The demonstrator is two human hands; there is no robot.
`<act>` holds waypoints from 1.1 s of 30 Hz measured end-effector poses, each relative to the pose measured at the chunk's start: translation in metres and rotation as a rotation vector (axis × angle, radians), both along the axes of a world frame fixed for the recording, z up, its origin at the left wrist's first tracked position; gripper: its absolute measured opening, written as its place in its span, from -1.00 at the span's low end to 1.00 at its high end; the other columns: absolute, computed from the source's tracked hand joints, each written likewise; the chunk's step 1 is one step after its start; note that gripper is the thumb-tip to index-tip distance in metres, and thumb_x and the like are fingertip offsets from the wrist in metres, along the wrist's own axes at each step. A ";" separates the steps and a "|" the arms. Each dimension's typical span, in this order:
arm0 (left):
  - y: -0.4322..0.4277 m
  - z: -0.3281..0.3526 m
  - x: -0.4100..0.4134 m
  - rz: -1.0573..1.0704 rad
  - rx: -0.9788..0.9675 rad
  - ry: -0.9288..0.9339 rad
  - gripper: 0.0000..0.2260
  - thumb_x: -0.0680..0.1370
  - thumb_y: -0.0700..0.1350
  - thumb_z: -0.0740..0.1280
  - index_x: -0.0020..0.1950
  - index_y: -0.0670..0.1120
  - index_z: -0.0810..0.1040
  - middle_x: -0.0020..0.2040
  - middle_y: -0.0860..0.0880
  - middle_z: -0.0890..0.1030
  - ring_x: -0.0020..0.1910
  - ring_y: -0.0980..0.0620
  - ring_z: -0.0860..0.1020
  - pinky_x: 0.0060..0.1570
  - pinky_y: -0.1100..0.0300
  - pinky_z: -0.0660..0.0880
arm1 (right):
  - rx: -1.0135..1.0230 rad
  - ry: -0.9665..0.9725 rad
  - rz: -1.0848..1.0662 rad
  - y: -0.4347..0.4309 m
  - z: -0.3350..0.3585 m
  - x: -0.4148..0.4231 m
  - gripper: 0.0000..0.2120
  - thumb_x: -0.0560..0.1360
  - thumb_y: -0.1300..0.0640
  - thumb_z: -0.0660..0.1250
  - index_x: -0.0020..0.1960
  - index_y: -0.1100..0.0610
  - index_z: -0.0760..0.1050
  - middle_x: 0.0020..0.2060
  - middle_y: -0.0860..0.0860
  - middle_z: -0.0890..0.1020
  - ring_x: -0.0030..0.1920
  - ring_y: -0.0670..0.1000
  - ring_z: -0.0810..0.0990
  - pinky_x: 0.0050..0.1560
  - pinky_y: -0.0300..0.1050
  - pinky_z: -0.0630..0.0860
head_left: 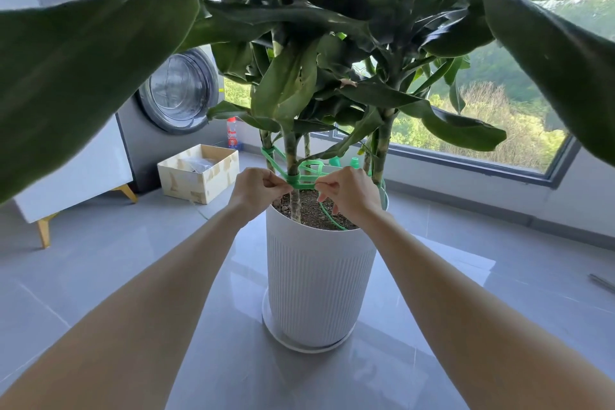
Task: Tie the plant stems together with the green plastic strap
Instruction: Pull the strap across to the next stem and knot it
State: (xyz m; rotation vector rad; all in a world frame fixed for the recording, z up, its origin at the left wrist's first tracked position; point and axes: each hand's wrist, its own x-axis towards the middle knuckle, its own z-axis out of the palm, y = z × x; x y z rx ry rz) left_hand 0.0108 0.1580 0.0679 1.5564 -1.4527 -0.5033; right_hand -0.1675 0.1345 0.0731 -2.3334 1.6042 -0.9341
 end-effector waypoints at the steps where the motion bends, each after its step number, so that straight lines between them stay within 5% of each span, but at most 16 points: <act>1: 0.000 -0.001 0.000 0.000 0.002 0.007 -0.87 0.41 -0.17 0.49 -0.12 -0.21 0.66 -0.15 -0.15 0.68 -0.20 0.03 0.56 -0.22 0.32 0.41 | 0.004 -0.005 -0.004 0.001 0.000 0.002 -0.83 0.55 0.04 0.30 0.00 0.00 0.67 -0.27 -0.10 0.70 -0.47 -0.10 0.60 -0.19 -0.10 0.61; 5: -0.001 -0.001 0.000 -0.005 0.006 0.031 -0.88 0.42 -0.18 0.48 -0.11 -0.22 0.65 -0.12 -0.16 0.68 -0.16 0.00 0.57 -0.11 0.26 0.43 | 0.021 -0.007 -0.013 0.004 0.003 0.006 -0.82 0.56 0.04 0.29 0.06 -0.02 0.65 -0.24 -0.09 0.71 -0.42 -0.04 0.64 -0.16 -0.09 0.61; 10: -0.003 -0.002 0.001 -0.023 -0.005 -0.002 -0.91 0.46 -0.23 0.43 -0.08 -0.23 0.64 -0.12 -0.19 0.67 -0.21 0.00 0.56 -0.25 0.37 0.43 | 0.006 -0.006 -0.024 0.007 0.002 0.008 -0.82 0.57 0.06 0.29 0.06 0.01 0.66 -0.22 -0.07 0.71 -0.41 -0.03 0.63 -0.20 -0.05 0.62; 16: -0.006 -0.007 0.000 0.037 -0.067 -0.081 -0.92 0.44 -0.17 0.46 -0.13 -0.18 0.64 -0.15 -0.12 0.69 -0.18 0.00 0.60 0.01 0.12 0.51 | 0.021 -0.010 -0.042 0.008 0.001 0.009 -0.82 0.56 0.08 0.29 -0.03 0.02 0.68 -0.25 -0.06 0.71 -0.37 -0.02 0.63 -0.18 0.00 0.62; 21: -0.002 -0.007 -0.005 0.305 -0.112 -0.314 -0.81 0.38 0.08 0.47 -0.11 0.02 0.60 0.01 0.02 0.60 0.16 -0.02 0.44 0.08 0.05 0.16 | 0.043 -0.045 -0.047 0.010 0.000 0.009 -0.82 0.56 0.07 0.29 -0.04 0.00 0.68 -0.27 -0.08 0.70 -0.42 -0.02 0.63 -0.21 -0.01 0.63; 24: 0.001 -0.006 -0.009 0.437 -0.121 -0.334 -0.68 0.33 0.11 0.48 -0.02 -0.01 0.59 0.16 -0.05 0.46 0.25 -0.10 0.30 0.13 0.02 0.17 | 0.059 -0.062 -0.056 0.010 0.000 0.010 -0.82 0.55 0.08 0.29 -0.09 0.01 0.68 -0.30 -0.04 0.71 -0.41 -0.01 0.64 -0.21 0.01 0.63; 27: 0.001 -0.008 -0.008 0.404 -0.094 -0.321 -0.77 0.34 0.10 0.48 -0.08 0.03 0.66 0.06 -0.04 0.54 0.14 -0.08 0.40 0.01 0.10 0.34 | 0.061 -0.075 -0.054 0.011 -0.001 0.011 -0.81 0.55 0.07 0.28 -0.08 0.01 0.68 -0.29 -0.06 0.71 -0.43 -0.01 0.64 -0.21 0.00 0.63; 33: 0.006 -0.003 -0.011 0.294 0.018 0.068 -0.83 0.37 0.00 0.52 -0.07 0.01 0.70 -0.12 0.06 0.67 -0.19 0.08 0.49 -0.18 0.23 0.36 | 0.076 -0.079 -0.047 0.011 0.000 0.008 -0.81 0.56 0.05 0.27 -0.04 -0.04 0.67 -0.29 -0.11 0.70 -0.44 -0.03 0.64 -0.20 -0.04 0.62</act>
